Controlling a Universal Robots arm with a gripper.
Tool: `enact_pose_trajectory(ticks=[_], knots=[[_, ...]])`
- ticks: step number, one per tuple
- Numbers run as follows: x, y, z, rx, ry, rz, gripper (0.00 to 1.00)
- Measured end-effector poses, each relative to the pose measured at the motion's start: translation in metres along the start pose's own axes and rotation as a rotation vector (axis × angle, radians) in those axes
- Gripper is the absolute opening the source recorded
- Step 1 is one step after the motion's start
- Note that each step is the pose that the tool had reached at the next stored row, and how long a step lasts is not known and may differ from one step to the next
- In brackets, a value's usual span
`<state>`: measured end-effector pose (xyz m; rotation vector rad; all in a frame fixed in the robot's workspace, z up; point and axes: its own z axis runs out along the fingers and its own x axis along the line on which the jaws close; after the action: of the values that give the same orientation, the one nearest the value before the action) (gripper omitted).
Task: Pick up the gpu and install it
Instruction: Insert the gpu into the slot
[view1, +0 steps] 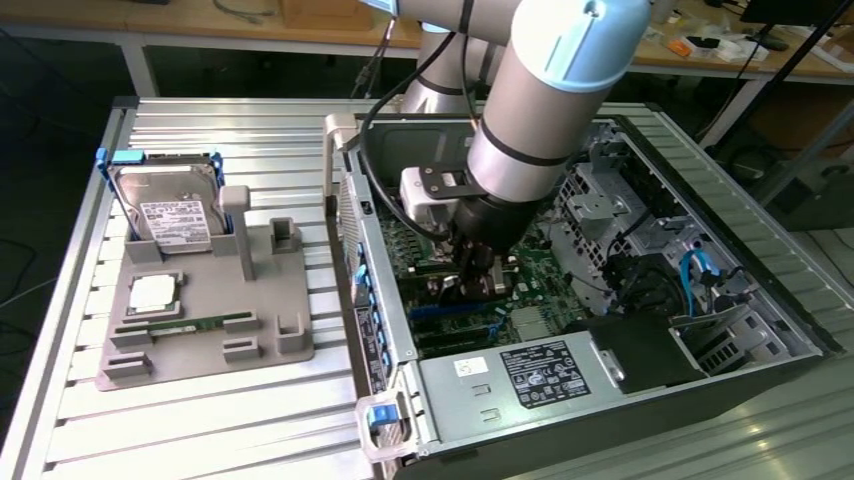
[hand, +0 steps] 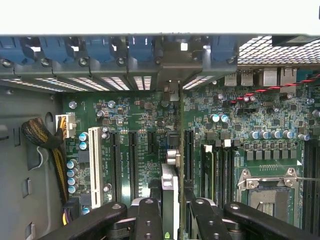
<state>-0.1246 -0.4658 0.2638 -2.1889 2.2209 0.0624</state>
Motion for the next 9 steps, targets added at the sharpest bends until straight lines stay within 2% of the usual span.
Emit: enact_pose_trajectory(ticks=[9], knots=[[0.0004,0.0016,0.0,0.0011,0.0,0.0,0.27]])
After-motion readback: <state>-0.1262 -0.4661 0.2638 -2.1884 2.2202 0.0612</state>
